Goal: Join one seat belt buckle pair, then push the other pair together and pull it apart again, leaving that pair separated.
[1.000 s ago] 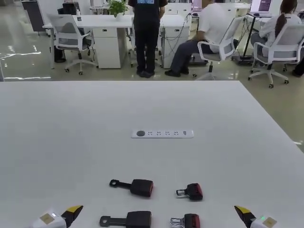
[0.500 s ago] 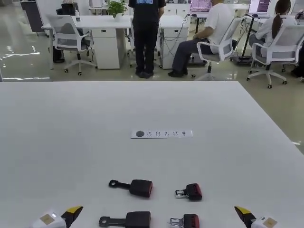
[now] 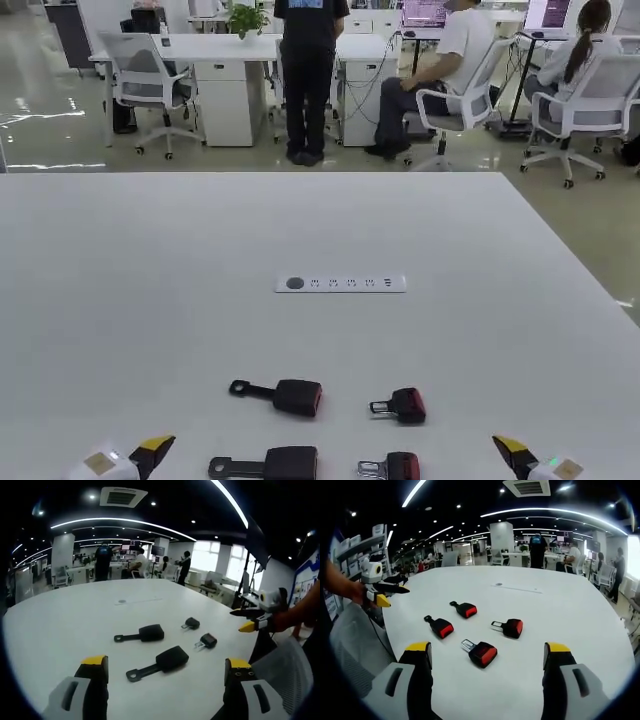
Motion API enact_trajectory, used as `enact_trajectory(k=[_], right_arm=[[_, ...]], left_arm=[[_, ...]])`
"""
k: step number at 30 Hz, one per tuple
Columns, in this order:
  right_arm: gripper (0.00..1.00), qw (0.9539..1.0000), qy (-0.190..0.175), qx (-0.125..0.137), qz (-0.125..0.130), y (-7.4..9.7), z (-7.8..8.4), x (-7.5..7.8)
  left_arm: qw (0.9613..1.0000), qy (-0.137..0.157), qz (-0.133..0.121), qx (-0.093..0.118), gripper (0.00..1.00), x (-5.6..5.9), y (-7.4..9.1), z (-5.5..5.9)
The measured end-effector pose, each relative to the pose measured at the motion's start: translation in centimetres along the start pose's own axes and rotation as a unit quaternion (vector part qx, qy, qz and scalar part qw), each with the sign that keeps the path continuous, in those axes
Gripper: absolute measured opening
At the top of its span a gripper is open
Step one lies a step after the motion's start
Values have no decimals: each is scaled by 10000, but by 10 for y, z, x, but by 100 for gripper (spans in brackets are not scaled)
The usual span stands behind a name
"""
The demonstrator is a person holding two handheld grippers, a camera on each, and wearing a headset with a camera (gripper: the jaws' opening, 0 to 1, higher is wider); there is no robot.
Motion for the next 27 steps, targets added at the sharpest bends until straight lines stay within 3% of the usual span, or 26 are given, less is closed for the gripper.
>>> enact_trajectory(k=[15,20,27], right_arm=[[91,10000,37,-36,-36,-2,-1,1],[91,10000,40,-58,-47,-7,0,4],[91,9999,83,-86,-124,-11,-3,1]], left_arm=[[10000,-46,33,-29,98,0,-2,-2],[10000,-53,51,-38,98,-6,-5,1],[9999,-65,58,-52,98,-2,-7,-3]])
Point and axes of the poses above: the centre of the closed fingertips' face, and the gripper's own axes: y roughly backward along the fingers, x roughly to its right, z roughly out of its underside, the point moved 10 cm from there along y, roughly backward along the fingers, and after that the axes turned 10 degrees about -x, right-handed, at the moved point
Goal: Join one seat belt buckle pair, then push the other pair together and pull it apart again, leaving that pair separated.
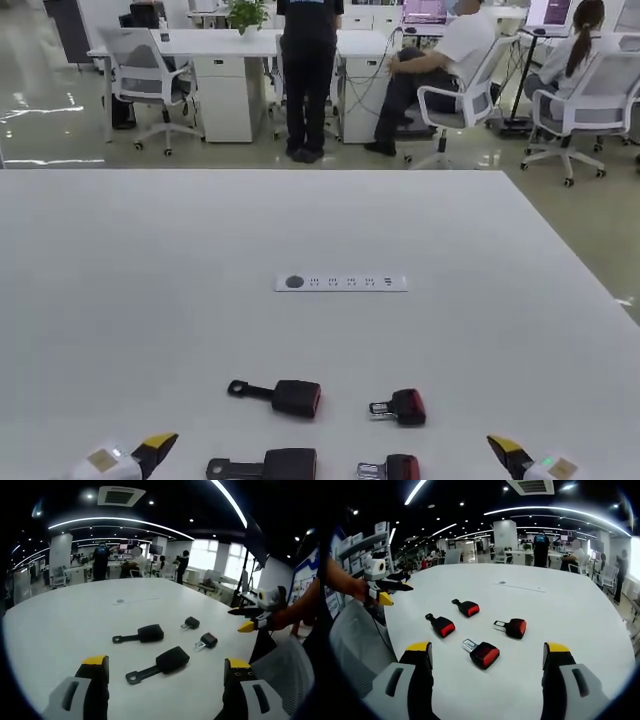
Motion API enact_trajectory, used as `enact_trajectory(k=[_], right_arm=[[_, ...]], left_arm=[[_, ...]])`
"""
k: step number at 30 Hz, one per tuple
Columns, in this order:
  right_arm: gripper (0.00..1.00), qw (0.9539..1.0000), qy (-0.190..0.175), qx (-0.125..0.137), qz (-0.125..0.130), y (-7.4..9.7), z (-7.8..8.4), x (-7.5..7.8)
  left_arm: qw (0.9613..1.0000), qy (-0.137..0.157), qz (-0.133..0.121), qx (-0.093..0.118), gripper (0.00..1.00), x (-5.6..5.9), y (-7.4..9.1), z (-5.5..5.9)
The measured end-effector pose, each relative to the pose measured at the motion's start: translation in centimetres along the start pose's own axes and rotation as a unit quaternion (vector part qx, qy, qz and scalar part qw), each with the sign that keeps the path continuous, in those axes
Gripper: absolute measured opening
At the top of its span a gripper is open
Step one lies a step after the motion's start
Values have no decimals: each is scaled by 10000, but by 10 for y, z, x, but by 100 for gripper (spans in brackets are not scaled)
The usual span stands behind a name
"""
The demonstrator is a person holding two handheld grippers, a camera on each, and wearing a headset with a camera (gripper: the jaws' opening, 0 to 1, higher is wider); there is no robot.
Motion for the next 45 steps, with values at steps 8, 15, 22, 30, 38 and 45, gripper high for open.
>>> enact_trajectory(k=[8,15,22,30,38,45], right_arm=[[90,9999,81,-72,-89,-6,-3,-3],[89,9996,137,-140,-180,-15,-5,-1],[87,9989,267,-245,-301,-20,-6,0],[86,9970,384,-426,-524,-29,-8,0],[85,9950,429,-568,-697,-38,-8,1],[84,9934,464,-667,-808,-47,-10,3]], left_arm=[[10000,-37,43,-46,97,2,-3,-2],[9998,-136,124,-96,93,-3,-8,-3],[9990,-295,272,-217,90,-1,-14,-4],[9973,-397,499,-364,86,-1,-25,-5],[9954,-483,662,-494,85,-7,-37,-4],[9933,-556,806,-616,81,-11,-46,-2]])
Point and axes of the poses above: the centre of the closed fingertips' face, and the gripper's own axes: y roughly backward along the fingers, x roughly to its right, z roughly out of its underside, the point moved 10 cm from there along y, roughly backward along the fingers, and after that the axes turned 10 degrees about -x, right-handed, at the moved point
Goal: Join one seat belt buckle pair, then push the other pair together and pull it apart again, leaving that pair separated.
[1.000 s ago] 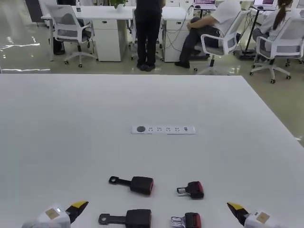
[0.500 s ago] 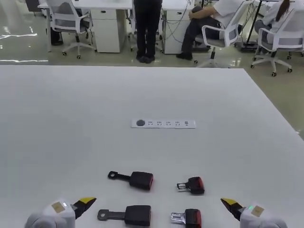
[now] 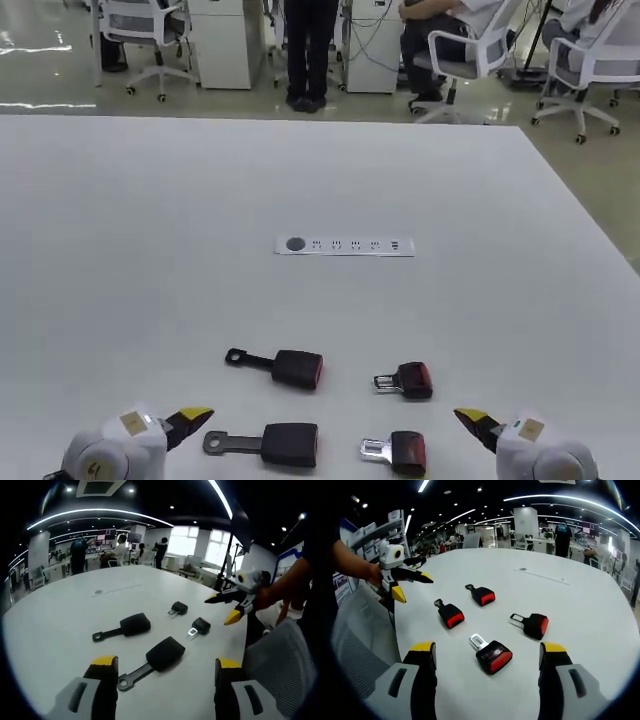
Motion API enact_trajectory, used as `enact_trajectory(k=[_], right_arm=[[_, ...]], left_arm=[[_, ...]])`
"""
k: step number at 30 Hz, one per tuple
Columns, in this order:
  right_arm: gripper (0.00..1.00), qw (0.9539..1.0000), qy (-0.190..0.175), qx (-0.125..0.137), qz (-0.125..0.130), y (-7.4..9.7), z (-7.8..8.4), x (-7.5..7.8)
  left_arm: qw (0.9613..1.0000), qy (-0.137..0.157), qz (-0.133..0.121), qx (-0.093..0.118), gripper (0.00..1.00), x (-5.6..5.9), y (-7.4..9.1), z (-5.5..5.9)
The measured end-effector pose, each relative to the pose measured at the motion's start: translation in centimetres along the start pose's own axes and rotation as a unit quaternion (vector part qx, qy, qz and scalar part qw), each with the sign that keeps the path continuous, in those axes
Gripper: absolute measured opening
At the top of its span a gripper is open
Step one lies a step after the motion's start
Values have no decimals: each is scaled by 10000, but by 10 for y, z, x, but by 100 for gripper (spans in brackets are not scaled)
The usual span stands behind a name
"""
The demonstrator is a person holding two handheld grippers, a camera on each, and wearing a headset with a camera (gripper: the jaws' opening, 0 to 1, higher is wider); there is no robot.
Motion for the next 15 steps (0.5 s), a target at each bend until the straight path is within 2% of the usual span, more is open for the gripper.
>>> enact_trajectory(k=[4,10,15], right_arm=[[84,9999,43,-103,-68,-6,0,2],[82,9995,124,-199,-219,-14,0,6],[82,9988,193,-297,-327,-20,0,11]], left_arm=[[9998,-142,83,-148,79,1,-3,-5],[9992,-245,176,-252,77,-2,-10,-7],[9983,-347,282,-377,75,-6,-17,-5]])
Point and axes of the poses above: the centre of the closed fingertips' face, and the gripper's own axes: y roughly backward along the fingers, x roughly to its right, z roughly out of its underside, the point moved 10 cm from there along y, roughly backward along the fingers, and after that the axes turned 10 degrees about -x, right-handed, at the moved point
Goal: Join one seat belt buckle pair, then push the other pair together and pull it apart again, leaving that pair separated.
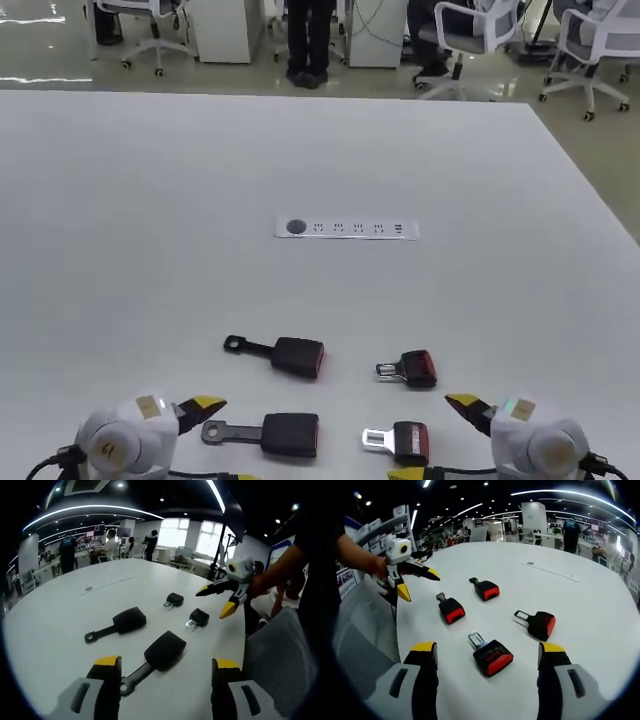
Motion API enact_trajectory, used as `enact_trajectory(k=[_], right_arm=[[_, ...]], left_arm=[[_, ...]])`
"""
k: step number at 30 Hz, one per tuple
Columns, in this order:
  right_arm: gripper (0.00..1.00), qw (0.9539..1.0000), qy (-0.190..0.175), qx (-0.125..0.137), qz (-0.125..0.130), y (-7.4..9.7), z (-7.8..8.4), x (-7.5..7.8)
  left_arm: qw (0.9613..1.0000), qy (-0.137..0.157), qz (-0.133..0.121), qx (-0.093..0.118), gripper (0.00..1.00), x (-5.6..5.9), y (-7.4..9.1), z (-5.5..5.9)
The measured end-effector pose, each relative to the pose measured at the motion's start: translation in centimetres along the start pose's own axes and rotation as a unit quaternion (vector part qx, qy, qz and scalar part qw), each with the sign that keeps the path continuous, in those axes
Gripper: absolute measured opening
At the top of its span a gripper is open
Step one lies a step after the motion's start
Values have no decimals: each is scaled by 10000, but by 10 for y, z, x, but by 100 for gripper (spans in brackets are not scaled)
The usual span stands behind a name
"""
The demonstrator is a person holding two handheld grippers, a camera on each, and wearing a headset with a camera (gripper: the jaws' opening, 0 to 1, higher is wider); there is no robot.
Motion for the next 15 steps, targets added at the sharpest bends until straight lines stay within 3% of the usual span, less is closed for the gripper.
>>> enact_trajectory(k=[15], right_arm=[[78,9984,249,-300,-408,-18,-2,7]], left_arm=[[9983,-385,297,-315,73,-20,-28,-5]])
Point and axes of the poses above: the centre of the closed fingertips' face, and the gripper's own axes: y roughly backward along the fingers, x roughly to its right, z roughly out of its underside, the point moved 10 cm from there along y, roughly backward along the fingers, and after that the axes turned 10 degrees about -x, right-handed, at the moved point
